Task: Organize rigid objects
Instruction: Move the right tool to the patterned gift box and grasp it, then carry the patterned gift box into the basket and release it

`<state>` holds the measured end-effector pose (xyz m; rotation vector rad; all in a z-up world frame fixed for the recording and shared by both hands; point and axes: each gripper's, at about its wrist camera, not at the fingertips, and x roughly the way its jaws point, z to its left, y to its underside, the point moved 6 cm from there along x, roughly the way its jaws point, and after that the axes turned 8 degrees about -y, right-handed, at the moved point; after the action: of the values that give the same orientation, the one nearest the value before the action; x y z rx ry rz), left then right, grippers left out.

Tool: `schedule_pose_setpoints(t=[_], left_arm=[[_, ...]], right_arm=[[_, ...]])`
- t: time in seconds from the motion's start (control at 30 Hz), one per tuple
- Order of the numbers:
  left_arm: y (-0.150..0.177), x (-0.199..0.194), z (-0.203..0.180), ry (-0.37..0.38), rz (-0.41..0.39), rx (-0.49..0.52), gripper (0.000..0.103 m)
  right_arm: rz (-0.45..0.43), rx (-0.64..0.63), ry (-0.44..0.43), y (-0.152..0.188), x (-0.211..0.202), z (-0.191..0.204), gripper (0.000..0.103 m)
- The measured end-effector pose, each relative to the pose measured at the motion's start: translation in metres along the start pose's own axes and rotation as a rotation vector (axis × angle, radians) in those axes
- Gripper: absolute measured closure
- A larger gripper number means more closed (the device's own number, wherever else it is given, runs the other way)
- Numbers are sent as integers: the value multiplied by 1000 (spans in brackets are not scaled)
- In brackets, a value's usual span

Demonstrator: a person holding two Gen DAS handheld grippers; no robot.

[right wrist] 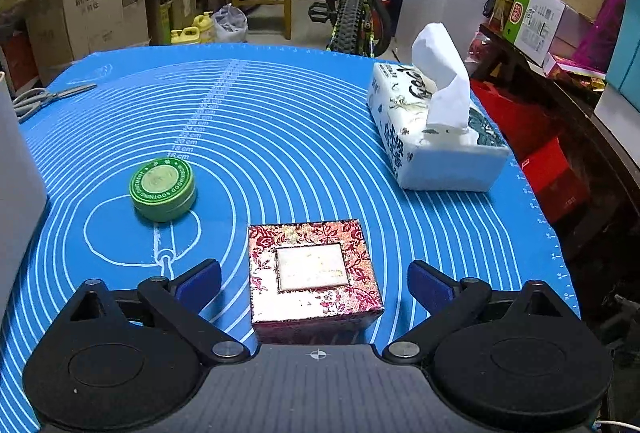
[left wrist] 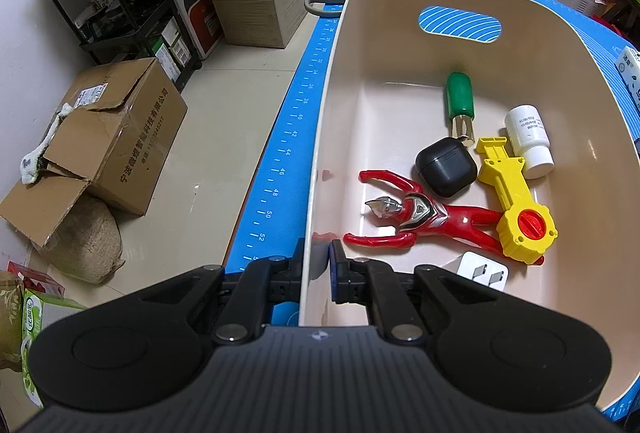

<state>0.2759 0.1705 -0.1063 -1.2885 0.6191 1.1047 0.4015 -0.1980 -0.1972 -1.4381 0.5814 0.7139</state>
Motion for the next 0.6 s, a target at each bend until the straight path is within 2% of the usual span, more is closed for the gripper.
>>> schedule_pose_setpoints(t=[0.27,0.33,0.6], left_arm=[[0,0,0,-1,0,1,91],[0,0,0,0,0,2,91],[-1,1,-2,1,1,1,91]], right_arm=[[3,43,-33,3,4,-3,28],[9,55,-48,2,3,-3,39],[-22,82,-42,-8,-9,0,40]])
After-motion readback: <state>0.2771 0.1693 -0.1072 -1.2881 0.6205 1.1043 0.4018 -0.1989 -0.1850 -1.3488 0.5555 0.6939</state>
